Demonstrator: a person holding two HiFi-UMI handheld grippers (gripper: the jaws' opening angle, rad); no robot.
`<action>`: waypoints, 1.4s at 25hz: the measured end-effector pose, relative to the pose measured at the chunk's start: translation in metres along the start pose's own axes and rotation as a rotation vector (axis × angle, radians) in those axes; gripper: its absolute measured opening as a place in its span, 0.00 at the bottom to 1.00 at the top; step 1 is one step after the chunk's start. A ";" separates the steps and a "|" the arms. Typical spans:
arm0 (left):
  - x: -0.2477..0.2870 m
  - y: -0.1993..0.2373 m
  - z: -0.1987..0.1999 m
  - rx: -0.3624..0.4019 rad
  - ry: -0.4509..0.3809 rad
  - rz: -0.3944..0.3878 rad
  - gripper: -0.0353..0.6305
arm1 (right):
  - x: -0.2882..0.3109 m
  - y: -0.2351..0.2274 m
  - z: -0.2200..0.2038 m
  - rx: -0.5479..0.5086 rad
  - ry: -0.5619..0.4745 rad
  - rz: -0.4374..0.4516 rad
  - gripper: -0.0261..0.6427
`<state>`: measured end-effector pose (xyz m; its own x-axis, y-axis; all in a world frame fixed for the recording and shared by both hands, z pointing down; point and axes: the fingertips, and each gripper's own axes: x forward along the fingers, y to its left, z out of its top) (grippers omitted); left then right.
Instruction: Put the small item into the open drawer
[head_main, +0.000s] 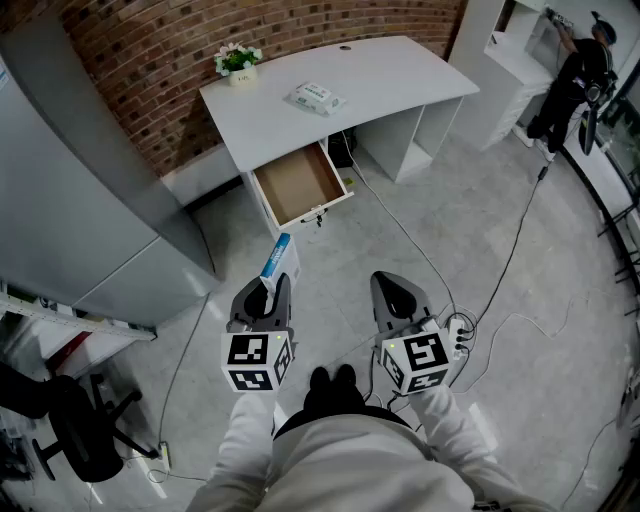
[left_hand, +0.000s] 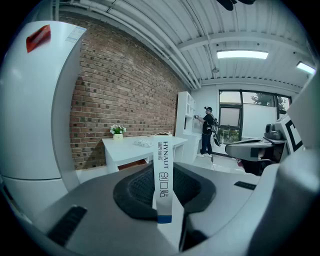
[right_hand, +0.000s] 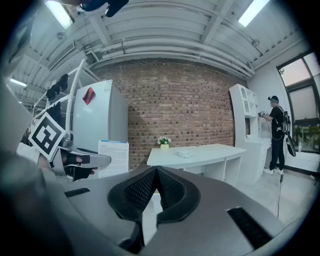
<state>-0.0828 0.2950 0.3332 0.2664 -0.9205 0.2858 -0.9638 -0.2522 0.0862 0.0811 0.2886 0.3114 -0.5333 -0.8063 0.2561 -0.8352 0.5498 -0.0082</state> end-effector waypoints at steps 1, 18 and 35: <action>0.000 -0.002 -0.001 -0.007 0.005 -0.001 0.18 | -0.001 0.000 -0.001 0.003 0.003 0.004 0.08; 0.002 -0.033 -0.002 0.022 0.023 0.059 0.18 | -0.023 -0.029 0.002 0.034 -0.052 0.025 0.08; 0.040 -0.010 0.002 0.014 0.043 0.082 0.18 | 0.020 -0.045 0.010 0.053 -0.057 0.020 0.08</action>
<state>-0.0624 0.2604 0.3418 0.1861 -0.9248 0.3318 -0.9824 -0.1805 0.0477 0.1069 0.2456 0.3074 -0.5551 -0.8073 0.2002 -0.8297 0.5546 -0.0640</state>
